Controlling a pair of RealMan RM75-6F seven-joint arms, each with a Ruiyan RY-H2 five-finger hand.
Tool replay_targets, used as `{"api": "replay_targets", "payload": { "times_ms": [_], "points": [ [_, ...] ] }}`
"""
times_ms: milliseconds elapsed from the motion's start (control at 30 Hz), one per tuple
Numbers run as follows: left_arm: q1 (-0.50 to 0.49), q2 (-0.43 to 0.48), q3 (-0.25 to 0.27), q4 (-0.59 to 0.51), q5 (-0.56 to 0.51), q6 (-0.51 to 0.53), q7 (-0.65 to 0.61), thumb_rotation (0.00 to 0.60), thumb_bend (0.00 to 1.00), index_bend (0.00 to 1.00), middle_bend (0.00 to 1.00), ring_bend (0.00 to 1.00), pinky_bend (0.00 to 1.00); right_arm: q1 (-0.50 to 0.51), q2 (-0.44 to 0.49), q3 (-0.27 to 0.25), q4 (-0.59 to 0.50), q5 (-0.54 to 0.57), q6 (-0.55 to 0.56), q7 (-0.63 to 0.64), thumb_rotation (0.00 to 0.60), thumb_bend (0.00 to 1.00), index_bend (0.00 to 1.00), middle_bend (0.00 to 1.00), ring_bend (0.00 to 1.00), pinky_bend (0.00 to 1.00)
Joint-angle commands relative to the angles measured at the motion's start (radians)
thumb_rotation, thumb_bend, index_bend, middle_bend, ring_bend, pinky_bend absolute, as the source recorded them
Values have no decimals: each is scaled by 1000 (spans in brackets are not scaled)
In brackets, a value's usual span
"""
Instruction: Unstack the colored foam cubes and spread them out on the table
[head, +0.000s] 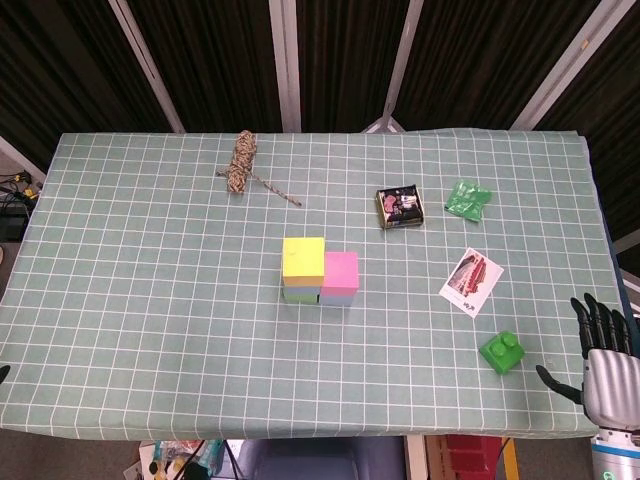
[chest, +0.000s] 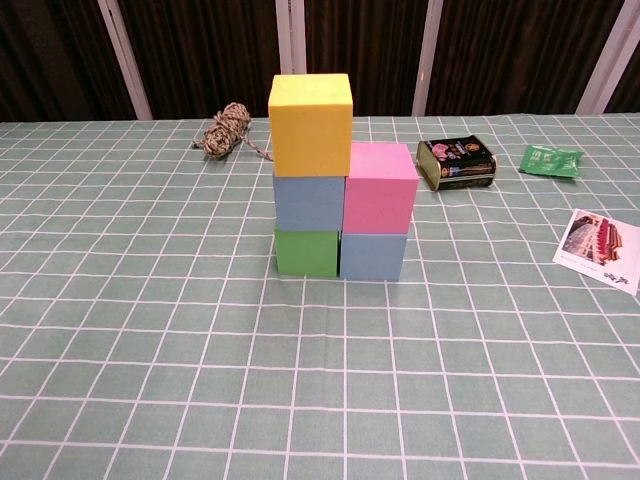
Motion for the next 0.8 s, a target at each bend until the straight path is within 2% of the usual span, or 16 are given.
{"api": "replay_targets", "payload": {
  "times_ms": [33, 433, 667, 800],
  "points": [
    [-2, -1, -1, 0, -1, -3, 3, 600, 169, 156, 0, 0, 1, 1, -1, -2, -2, 0, -4, 2, 600, 141, 26, 0, 9, 23],
    [9, -3, 12, 1, 21, 15, 3, 600, 170, 157, 0, 0, 0, 18, 13, -28, -22, -6, -70, 105, 600, 141, 26, 0, 2, 0],
    [28, 9, 9, 3, 30, 48, -30, 600, 169, 158, 0, 0, 0, 72, -14, -21, -30, 55, -213, 317, 600, 141, 26, 0, 0, 0],
    [29, 21, 21, 8, 48, 38, -54, 600, 169, 158, 0, 0, 0, 107, -34, -23, -28, 57, -278, 355, 600, 141, 26, 0, 0, 0]
  ]
}}
